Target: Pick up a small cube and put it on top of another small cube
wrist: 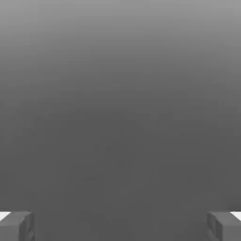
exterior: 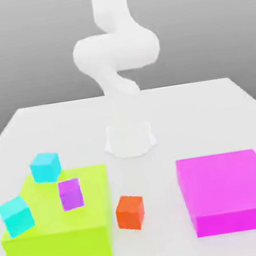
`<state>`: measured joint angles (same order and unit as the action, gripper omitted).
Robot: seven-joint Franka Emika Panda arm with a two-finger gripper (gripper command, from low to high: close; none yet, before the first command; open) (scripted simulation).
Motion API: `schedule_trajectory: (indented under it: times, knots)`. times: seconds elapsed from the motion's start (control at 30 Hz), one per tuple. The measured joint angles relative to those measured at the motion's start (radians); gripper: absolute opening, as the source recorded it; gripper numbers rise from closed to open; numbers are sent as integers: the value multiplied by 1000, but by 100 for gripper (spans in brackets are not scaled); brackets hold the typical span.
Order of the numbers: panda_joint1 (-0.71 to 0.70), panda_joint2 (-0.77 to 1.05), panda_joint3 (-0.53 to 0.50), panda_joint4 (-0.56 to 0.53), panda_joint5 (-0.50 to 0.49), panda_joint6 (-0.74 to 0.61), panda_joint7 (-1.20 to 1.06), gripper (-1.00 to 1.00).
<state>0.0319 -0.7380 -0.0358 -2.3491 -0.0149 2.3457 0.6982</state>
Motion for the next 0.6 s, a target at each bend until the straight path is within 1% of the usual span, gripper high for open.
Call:
schedule_trajectory:
  times: [0.33,0.6]
  knots:
    - [120,248,-149,-198,-46,184,-421,0]
    - [196,445,-254,-354,-59,329,-769,0]
